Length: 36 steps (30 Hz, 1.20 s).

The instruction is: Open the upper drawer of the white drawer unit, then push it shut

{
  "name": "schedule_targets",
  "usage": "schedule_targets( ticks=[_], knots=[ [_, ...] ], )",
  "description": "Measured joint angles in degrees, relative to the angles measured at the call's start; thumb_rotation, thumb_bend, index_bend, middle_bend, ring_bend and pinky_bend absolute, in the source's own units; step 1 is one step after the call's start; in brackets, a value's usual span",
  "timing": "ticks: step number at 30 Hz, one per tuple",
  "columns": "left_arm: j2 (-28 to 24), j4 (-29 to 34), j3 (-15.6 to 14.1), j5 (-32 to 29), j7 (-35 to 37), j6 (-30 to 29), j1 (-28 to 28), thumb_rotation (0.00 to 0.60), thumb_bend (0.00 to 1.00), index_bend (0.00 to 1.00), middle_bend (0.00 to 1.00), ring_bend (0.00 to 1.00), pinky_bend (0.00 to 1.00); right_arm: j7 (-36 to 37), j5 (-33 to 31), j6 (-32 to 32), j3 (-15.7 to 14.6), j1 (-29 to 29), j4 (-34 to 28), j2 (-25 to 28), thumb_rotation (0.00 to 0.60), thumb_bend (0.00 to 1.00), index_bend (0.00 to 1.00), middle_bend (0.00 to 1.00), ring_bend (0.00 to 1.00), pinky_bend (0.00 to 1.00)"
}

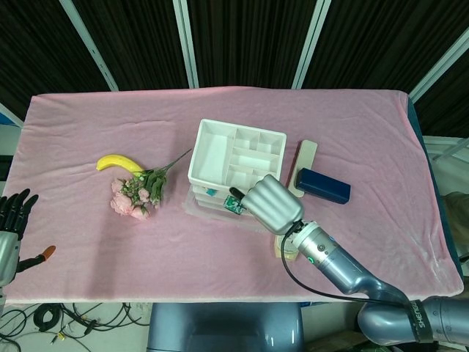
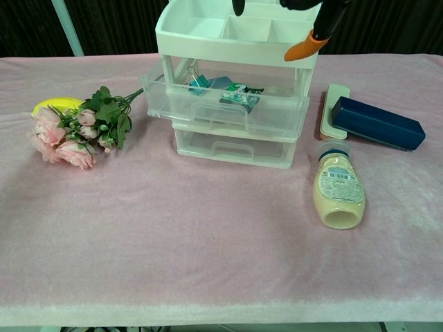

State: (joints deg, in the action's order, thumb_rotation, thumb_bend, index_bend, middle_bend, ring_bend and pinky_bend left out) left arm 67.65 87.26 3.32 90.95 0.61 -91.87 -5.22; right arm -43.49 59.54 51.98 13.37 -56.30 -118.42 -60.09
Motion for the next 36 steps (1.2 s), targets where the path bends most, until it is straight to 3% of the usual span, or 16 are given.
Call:
schedule_targets(
  ticks=[15,36],
  knots=[
    [-0.07,0.18,0.03,-0.31,0.21,0.36,-0.07,0.600,0.00,0.00,0.00,0.00,0.00,1.88,10.38,-4.66,-2.99,-3.37,8.63,-2.36,0.600,0.11,0.36,0.97,0.97,0.88],
    [-0.07,0.27,0.08,-0.47,0.14,0.50,-0.10,0.600,0.00,0.00,0.00,0.00,0.00,0.36,9.71,-5.58,-5.11,-5.05,13.43,-5.35,0.600,0.10,0.37,0.97,0.97,0.88]
  ],
)
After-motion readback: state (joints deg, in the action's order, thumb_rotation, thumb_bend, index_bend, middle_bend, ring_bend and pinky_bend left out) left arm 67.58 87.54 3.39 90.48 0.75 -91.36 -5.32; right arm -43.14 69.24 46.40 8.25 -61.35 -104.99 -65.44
